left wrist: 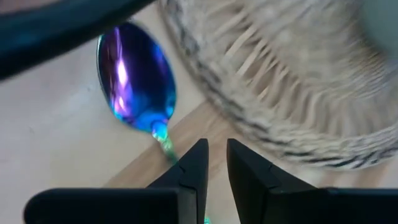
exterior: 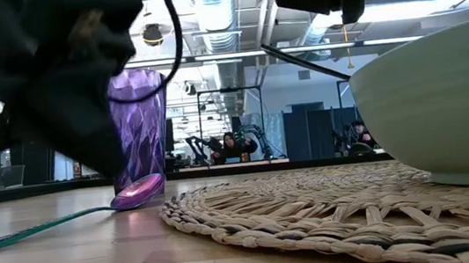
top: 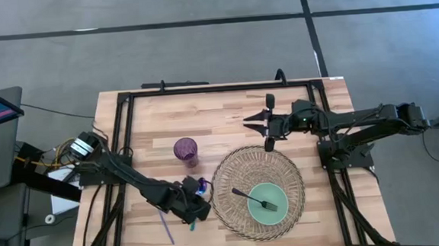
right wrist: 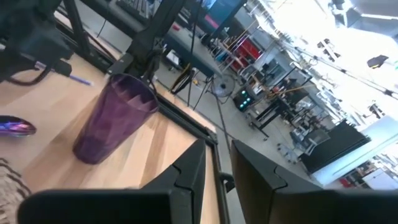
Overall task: Pick & Place Utensil
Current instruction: Put the blue spoon into the green bowl to the left of the black fork
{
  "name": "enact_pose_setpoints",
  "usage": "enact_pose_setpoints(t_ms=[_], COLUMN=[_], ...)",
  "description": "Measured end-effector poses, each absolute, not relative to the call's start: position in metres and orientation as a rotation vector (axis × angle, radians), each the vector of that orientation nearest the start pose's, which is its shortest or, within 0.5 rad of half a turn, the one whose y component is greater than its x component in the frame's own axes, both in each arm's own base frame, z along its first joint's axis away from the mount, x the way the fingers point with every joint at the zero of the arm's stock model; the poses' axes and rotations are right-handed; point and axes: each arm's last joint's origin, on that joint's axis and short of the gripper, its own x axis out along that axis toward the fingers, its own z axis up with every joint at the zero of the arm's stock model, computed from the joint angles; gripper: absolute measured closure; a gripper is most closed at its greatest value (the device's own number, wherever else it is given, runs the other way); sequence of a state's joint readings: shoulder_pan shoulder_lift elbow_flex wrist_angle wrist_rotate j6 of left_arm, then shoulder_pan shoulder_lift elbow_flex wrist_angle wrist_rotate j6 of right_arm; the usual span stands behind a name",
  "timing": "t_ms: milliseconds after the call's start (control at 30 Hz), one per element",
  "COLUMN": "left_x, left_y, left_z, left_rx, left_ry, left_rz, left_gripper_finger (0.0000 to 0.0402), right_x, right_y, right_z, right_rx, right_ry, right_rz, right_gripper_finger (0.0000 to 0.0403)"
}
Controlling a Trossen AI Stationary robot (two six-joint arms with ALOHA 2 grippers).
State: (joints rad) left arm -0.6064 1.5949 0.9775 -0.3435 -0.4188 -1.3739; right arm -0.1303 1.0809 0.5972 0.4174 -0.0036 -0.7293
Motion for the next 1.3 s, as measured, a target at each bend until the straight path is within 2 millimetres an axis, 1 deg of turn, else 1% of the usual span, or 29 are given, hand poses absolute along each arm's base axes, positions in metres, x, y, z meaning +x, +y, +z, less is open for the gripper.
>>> enact_pose_setpoints(t_ms=[167, 300, 367, 467, 567, 633, 967, 1300], left_x=[0.269, 0.268, 0.266, 0.262, 0.258, 0.256, 0.262, 0.264], left_y=[-0.173, -0.174, -0.172, -0.169, -0.165, -0.163, -0.163, -0.160], left_z=[0.181, 0.179, 0.184, 0.197, 0.208, 0.209, 0.188, 0.185], left_rx=[-0.799, -0.797, -0.800, -0.819, -0.823, -0.812, -0.788, -0.790], left_ry=[0.845, 0.866, 0.866, 0.840, 0.805, 0.815, 0.914, 0.922], left_rz=[0.410, 0.408, 0.405, 0.390, 0.393, 0.406, 0.430, 0.443], left_gripper_finger=[0.0343, 0.0343, 0.0343, 0.0343, 0.0343, 0.0343, 0.0343, 0.0343], right_x=[0.235, 0.235, 0.235, 0.235, 0.235, 0.235, 0.235, 0.235], right_y=[-0.031, -0.030, -0.029, -0.028, -0.027, -0.026, -0.023, -0.018], right_z=[0.269, 0.267, 0.266, 0.265, 0.264, 0.262, 0.259, 0.259], right_rx=[-0.668, -0.648, -0.643, -0.640, -0.638, -0.636, -0.596, -0.601], right_ry=[0.111, 0.123, 0.124, 0.117, 0.123, 0.137, 0.165, 0.159], right_rz=[-0.098, -0.069, -0.035, 0.010, 0.020, 0.028, 0.049, 0.069], right_gripper_finger=[0.0333, 0.0333, 0.0333, 0.0333, 0.0333, 0.0333, 0.0333, 0.0333])
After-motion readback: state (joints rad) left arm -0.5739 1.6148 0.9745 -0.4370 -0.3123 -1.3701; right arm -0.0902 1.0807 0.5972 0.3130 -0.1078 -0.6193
